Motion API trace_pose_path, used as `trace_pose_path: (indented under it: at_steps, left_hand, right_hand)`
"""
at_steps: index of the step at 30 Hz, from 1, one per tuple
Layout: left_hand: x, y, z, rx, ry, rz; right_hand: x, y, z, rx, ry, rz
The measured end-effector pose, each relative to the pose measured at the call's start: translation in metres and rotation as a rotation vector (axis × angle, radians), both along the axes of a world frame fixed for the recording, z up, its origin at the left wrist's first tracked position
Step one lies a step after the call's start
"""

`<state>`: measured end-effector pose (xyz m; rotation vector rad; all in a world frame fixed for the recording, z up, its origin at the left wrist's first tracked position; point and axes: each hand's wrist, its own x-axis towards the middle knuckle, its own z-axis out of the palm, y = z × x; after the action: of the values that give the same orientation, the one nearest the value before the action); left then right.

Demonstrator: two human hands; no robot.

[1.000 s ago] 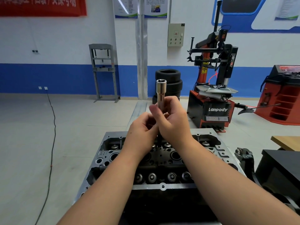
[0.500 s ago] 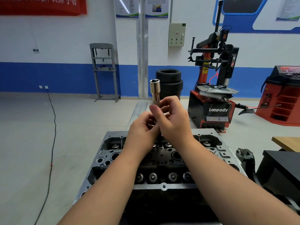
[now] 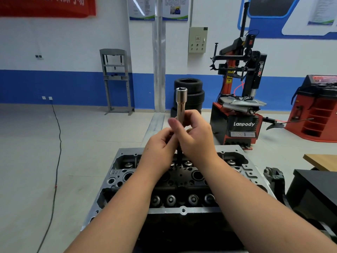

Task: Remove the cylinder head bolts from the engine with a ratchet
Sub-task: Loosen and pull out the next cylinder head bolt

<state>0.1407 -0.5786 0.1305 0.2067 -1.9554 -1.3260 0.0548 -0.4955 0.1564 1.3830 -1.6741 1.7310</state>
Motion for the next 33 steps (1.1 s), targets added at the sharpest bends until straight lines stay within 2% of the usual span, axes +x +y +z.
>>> trace_pose_path:
  at_steps: [4,11,16,20,27,30,33]
  left_hand:
    - [-0.0021,-0.0010,-0.0010,0.057,0.028,0.033]
    - [-0.0020,0.0026,-0.0005,0.068,-0.011,-0.113]
    - [-0.0027,-0.0015,-0.0009,0.101,0.020,0.005]
    - [-0.0029,0.0024,-0.0019,0.147,0.003,-0.061]
    - [-0.0008,0.0018,0.0004,0.000,-0.004,-0.019]
    - [-0.0007,0.0003,-0.0004,0.037,0.036,0.033]
    - [-0.0011,0.0016,0.0001,0.108,0.022,0.001]
  right_hand:
    - [-0.0019,-0.0042,-0.0023,0.041,0.009,-0.010]
    - [-0.0004,-0.0004,0.0000,0.017,-0.039,0.026]
    - [0.0019,-0.0009,0.0006,0.004,0.046,-0.060]
    - [-0.0011,-0.0007,0.0004,0.052,0.078,-0.088]
    - [0.0013,0.0012,0.0013,0.032,0.060,-0.033]
    - [-0.0018,-0.0006,0.0005,0.003,0.134,-0.040]
    - [-0.0018,-0.0032,0.0007,0.065,0.103,-0.012]
